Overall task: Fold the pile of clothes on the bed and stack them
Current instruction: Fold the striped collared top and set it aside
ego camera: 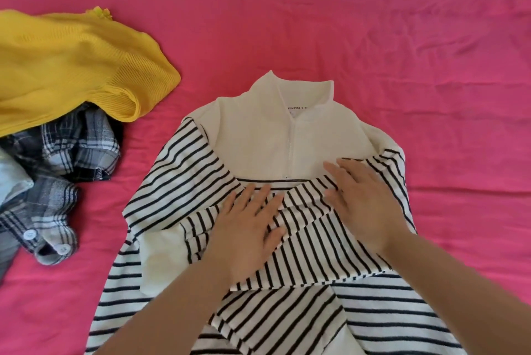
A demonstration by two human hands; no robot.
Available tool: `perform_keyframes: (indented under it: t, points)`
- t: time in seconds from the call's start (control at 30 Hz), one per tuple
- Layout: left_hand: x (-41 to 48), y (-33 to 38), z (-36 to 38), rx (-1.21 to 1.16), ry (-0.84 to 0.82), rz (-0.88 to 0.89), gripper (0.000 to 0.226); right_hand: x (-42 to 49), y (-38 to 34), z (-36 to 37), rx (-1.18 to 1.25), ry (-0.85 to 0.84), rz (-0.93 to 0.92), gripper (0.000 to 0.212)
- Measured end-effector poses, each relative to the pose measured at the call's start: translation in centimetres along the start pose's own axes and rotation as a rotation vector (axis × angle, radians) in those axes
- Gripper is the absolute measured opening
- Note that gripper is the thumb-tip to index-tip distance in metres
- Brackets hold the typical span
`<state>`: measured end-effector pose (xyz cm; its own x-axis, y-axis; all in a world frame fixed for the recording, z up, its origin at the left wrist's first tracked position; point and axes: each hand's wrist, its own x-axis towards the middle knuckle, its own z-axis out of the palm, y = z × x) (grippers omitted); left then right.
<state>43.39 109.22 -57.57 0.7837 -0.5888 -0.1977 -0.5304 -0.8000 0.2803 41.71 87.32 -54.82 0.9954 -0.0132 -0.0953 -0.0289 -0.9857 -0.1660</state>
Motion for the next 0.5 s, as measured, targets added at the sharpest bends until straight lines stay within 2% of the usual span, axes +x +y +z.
perform_keyframes:
  t: [0.07,0.1,0.17,0.2,0.3,0.37,0.43,0.5]
  points:
    - [1.2,-1.4,-2.4,0.001,0.222,0.017,0.057,1.1,1.0,-1.5,-0.033,0.197,-0.014,0.041]
    - [2.2,-2.7,-3.5,0.038,0.344,0.005,0.050,2.0,1.6,-2.3,-0.037,0.238,0.037,0.038]
    - [4.4,-5.5,-6.2,0.110,0.462,-0.079,0.043,3.9,2.6,-3.6,0.005,0.202,0.197,0.044]
    - [5.4,-6.6,-7.4,0.120,0.458,-0.144,0.044,4.8,3.1,-4.0,0.043,0.161,0.267,0.046]
    - [7.2,-8.8,-8.8,0.000,0.310,-0.360,0.066,6.3,4.0,-4.1,0.128,-0.027,0.438,0.046]
    - [7.9,-9.6,-8.5,-0.086,0.247,-0.429,0.074,6.6,4.3,-3.8,0.169,-0.062,0.530,0.042]
    - [8.3,-10.3,-8.1,-0.167,0.240,-0.467,0.071,6.7,4.9,-3.6,0.190,-0.025,0.579,0.035]
    - [8.1,-10.3,-8.3,-0.285,0.284,-0.527,0.053,6.7,5.0,-3.8,0.238,-0.029,0.585,0.029]
